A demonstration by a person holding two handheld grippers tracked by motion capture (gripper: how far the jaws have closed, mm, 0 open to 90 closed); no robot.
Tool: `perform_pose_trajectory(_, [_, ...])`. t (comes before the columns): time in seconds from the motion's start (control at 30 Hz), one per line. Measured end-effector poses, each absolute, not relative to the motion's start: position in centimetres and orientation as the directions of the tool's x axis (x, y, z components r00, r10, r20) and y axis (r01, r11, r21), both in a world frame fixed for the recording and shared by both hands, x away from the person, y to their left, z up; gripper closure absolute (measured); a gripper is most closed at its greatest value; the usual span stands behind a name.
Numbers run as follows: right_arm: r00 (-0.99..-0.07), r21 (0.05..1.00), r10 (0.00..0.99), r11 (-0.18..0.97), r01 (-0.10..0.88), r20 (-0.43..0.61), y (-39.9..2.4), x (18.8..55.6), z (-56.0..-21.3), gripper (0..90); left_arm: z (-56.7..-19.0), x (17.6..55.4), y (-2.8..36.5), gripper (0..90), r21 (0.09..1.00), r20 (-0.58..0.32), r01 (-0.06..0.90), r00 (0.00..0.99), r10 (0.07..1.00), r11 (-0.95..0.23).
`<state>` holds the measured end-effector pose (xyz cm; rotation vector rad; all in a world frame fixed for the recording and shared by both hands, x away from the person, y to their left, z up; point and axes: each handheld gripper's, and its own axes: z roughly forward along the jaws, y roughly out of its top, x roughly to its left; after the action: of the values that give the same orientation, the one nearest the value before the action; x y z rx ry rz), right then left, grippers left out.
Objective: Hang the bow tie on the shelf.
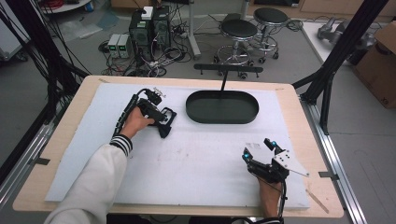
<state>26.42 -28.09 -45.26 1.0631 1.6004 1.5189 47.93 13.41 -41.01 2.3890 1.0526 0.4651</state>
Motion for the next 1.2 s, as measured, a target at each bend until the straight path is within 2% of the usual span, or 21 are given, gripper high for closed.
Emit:
perform_pose_trajectory(0.33, [-0.438, 0.995, 0.897, -0.016, 0.103, 0.06, -28.17, 26.45, -45.26, 11.4, -41.59, 48.11, 12.72, 46.1, 0.483, 0.174, 0.602, 0.645, 0.744, -0.635])
perform_pose_trajectory(0.5, [-0.436, 0.994, 0.898, -0.02, 0.109, 0.066, -28.18, 26.44, -45.26, 11.3, -41.69, 48.12, 12.58, 51.4, 0.483, 0.183, 0.601, 0.642, 0.745, -0.637])
perform_pose_trajectory(0.73, [-0.437, 0.994, 0.897, -0.022, 0.109, 0.068, -28.18, 26.43, -45.26, 11.4, -41.65, 48.09, 12.55, 57.5, 0.477, 0.194, 0.601, 0.64, 0.744, -0.641])
perform_pose_trajectory(0.9, [-0.436, 0.994, 0.897, -0.024, 0.11, 0.07, -28.18, 26.43, -45.26, 11.3, -41.62, 48.24, 12.92, 64.3, 0.471, 0.175, 0.623, 0.629, 0.758, -0.625])
perform_pose_trajectory(1.0, [-0.436, 0.994, 0.898, -0.022, 0.107, 0.067, -28.2, 26.45, -45.26, 11.3, -41.67, 48.26, 12.89, 65.4, 0.473, 0.163, 0.631, 0.623, 0.765, -0.615])
perform_pose_trajectory(1.2, [-0.436, 0.994, 0.897, -0.022, 0.109, 0.068, -28.19, 26.43, -45.26, 11.3, -41.68, 48.23, 12.66, 75.8, 0.471, 0.17, 0.619, 0.635, 0.753, -0.628])
